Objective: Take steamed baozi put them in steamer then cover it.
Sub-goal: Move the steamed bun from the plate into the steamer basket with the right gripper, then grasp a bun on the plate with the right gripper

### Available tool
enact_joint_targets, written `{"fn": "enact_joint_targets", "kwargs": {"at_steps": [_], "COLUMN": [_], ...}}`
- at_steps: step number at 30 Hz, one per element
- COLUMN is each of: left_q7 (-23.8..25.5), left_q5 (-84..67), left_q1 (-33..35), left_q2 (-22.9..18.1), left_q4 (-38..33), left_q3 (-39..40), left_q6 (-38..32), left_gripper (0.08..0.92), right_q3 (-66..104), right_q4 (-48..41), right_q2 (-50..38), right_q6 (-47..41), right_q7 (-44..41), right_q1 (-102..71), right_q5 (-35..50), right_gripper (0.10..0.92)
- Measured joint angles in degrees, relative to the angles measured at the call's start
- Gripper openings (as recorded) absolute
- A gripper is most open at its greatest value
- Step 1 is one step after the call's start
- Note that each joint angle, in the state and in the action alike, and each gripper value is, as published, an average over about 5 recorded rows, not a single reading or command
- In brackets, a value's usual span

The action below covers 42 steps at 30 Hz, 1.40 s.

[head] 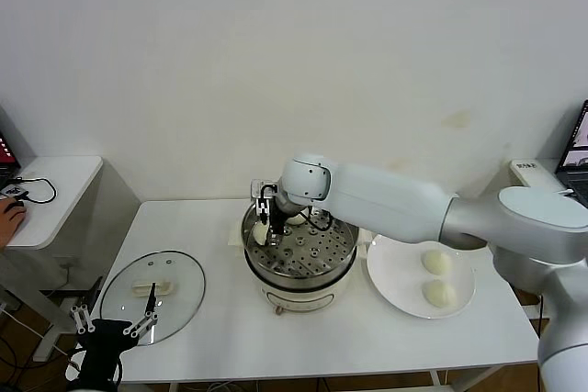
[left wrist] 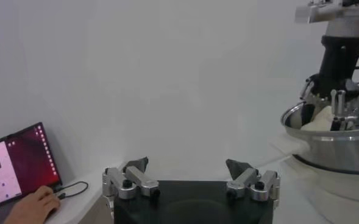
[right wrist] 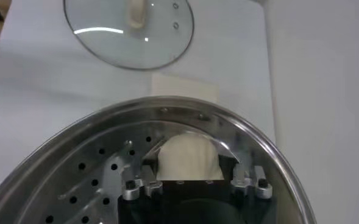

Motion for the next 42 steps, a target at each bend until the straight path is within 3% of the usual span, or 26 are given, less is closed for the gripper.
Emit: {"fn": "enact_joint_targets", "kwargs": {"at_steps": [3,10,24,34,42], "left_q7": [0.0,0.0,0.0,0.0,0.1], "left_q5": [0.0,0.0,0.3,0.7,1.1], "left_q1": [0.0,0.0,0.1,0.5,0.3], "left_q2": [0.0,0.3,1.2,1.3,1.3], "left_q4": [-0.1,-0.4,-0.5,0.1,0.2], "left_q3": [0.0,0.5,2.3,3.5,4.1], "left_q6": [0.0,0.0,0.0,0.0,0.1], "left_gripper": [0.823,0.823,0.823,0.823,0.823], "right_q3": [-0.1,-0.8,-1.8,2.9,13.5], "right_q4": [0.7,5.4,19.8,24.0,23.1], "right_q2": [-0.7,-6.8,-32.4,-47.2,-51.6], "right_q6": [0.2,2.9,13.3,19.9,23.0], "right_q7": [-1.4,-7.5,-19.5,-21.6,-21.4], "right_q1": [0.9,5.7,11.8,2.7,-12.5], "right_q5": [-0.3,-1.9,-11.9,-23.0,-30.7], "right_gripper": [0.804,0.822,0.823,0.823,0.823]}}
